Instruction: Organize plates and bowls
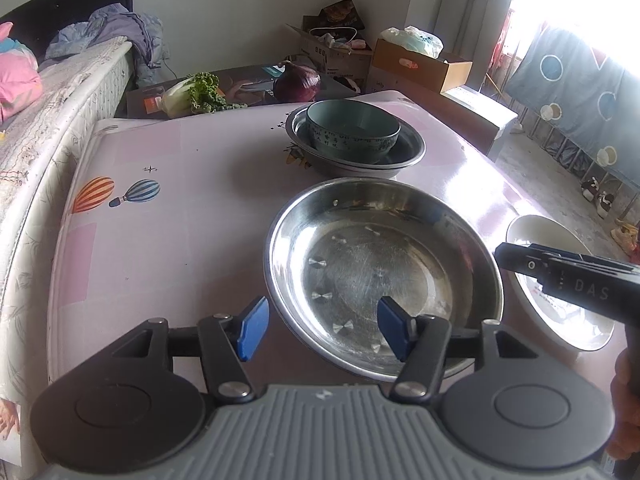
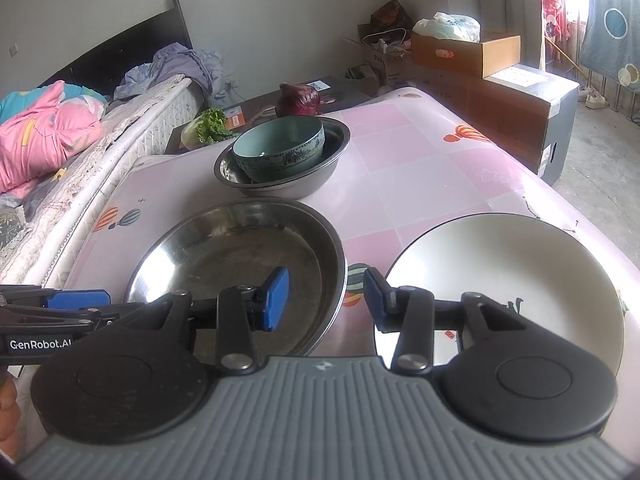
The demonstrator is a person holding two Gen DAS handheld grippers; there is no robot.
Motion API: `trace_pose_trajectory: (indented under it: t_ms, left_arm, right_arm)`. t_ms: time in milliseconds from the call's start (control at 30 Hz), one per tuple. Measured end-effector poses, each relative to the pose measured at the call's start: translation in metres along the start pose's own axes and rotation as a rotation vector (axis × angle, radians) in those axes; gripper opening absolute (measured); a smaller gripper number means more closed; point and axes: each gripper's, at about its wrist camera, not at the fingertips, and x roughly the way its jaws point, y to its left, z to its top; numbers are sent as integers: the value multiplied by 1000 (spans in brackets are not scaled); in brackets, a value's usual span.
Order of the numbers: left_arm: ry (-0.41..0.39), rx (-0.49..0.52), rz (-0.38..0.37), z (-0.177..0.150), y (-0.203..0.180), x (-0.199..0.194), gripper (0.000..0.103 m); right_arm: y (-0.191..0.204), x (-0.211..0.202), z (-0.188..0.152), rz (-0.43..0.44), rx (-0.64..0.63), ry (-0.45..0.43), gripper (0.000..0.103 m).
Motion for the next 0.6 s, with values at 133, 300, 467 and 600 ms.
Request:
trace_pose_trajectory:
  t_ms: [133, 300, 467, 600]
  left_arm:
    - [-10, -1, 7, -2, -1, -7, 66]
    - [-26, 12, 20, -7, -6, -19, 74]
    - [-48, 46, 24, -14, -18, -36, 84]
    - [-60, 96, -8, -21, -38, -49, 87]
  right_arm:
    - [-5, -10, -2, 4, 22, -17, 44]
    - [-14, -25, -7, 10, 58, -38, 51]
    - [-28, -42, -15, 20, 103, -65, 57]
    - [-47, -58, -21, 29, 134, -95, 74]
